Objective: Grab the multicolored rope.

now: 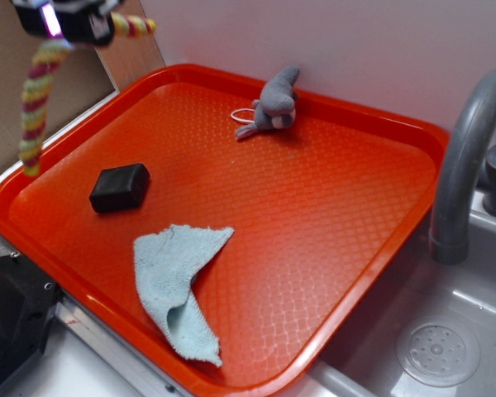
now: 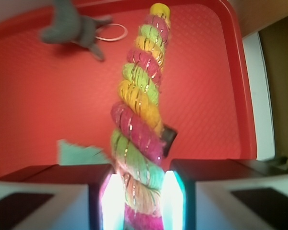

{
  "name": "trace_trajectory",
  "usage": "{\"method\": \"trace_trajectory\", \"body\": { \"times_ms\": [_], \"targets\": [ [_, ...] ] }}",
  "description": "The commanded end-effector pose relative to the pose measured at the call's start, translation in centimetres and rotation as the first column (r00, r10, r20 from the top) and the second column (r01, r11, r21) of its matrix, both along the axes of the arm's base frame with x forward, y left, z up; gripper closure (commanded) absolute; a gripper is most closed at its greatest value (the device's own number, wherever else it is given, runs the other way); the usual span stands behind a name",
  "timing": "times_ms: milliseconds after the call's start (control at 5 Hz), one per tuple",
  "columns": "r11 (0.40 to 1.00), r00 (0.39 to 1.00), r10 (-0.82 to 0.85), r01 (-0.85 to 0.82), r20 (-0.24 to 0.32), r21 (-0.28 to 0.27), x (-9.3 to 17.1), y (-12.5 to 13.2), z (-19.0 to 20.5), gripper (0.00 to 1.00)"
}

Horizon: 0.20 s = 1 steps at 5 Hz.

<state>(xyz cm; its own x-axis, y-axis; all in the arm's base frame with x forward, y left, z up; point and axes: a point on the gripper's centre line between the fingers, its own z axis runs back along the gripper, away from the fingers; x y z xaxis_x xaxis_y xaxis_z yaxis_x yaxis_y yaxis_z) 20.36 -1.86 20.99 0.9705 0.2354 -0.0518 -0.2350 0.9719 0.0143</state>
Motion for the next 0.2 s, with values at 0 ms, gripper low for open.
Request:
{"method": "trace_trajectory", "body": {
  "times_ms": [0],
  "targets": [
    [0.996,0.997,0.077,-0.076,0.023,-0.038,0.54,-2.28,2.66,1.00]
  ]
}}
